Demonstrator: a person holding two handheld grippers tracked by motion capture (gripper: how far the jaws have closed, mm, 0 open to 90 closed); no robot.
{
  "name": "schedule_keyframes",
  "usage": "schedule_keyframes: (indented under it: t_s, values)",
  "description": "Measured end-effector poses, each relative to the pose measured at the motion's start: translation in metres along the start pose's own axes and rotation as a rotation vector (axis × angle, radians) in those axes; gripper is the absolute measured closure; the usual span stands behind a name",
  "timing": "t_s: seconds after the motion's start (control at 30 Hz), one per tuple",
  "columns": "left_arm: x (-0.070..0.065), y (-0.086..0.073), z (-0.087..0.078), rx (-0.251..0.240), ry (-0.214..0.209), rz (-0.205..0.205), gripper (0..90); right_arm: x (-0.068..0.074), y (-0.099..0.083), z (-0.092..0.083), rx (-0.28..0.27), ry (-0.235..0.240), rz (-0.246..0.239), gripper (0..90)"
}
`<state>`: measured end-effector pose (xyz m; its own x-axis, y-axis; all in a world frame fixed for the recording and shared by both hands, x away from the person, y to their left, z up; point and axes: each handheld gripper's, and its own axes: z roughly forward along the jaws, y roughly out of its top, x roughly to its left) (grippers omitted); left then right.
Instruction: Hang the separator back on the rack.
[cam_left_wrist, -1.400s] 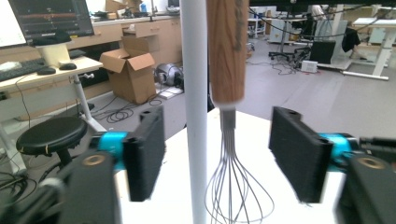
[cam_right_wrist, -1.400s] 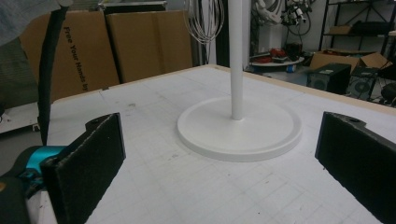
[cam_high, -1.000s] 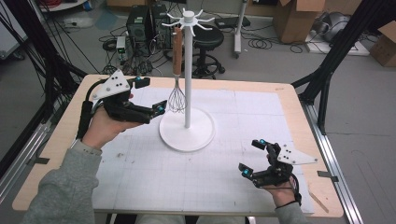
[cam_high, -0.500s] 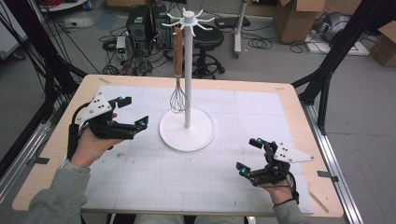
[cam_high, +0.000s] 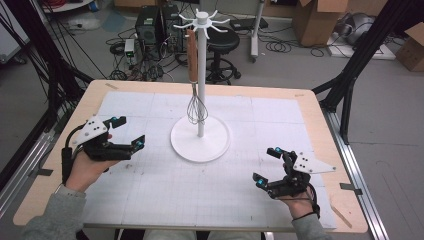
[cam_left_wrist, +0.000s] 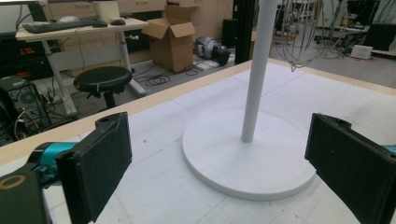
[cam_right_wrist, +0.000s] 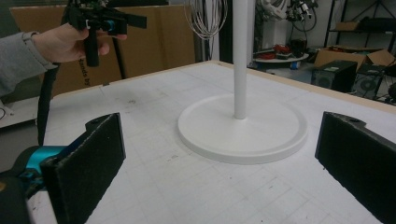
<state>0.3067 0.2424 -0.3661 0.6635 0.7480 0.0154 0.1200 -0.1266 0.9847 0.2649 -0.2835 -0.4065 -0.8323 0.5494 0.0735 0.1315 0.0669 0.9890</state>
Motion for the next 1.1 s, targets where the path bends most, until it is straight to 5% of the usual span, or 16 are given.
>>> schedule_keyframes:
  t_s: [0.23, 0.5, 0.87, 1.1]
  values:
    - [0.010, -0.023, -0.012, 0.054, 0.064, -0.041, 7.8, -0.001, 0.000, -0.002, 0.005, -0.016, 0.002, 0.7]
    - [0.018, -0.044, -0.027, 0.026, 0.107, -0.101, 7.8, -0.004, 0.001, -0.006, -0.006, -0.042, 0.007, 0.7]
    - [0.015, -0.056, -0.042, 0.005, 0.127, -0.094, 7.8, -0.012, 0.002, -0.014, -0.018, -0.094, 0.012, 0.7]
    - [0.009, -0.058, -0.050, -0.018, 0.121, -0.078, 7.8, -0.021, 0.001, -0.026, -0.031, -0.186, 0.018, 0.7]
